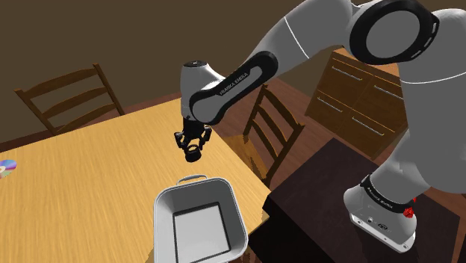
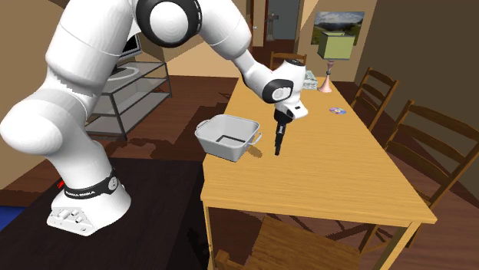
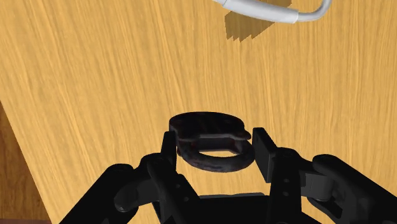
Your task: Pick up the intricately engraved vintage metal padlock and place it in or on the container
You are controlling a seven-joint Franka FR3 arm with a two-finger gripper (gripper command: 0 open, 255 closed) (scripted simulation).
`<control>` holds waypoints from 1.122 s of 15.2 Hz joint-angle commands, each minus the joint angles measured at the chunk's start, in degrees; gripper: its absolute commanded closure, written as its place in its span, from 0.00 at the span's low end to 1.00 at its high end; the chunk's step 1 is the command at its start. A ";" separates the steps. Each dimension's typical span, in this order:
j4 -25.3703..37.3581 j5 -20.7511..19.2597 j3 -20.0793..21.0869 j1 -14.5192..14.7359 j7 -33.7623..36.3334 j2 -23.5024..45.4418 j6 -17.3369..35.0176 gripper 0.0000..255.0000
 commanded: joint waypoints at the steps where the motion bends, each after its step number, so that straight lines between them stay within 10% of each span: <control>1: -0.25 0.18 0.20 -0.07 0.13 -1.18 -0.93 1.00; 17: 0.69 1.68 1.44 -1.09 0.22 -9.03 -9.60 1.00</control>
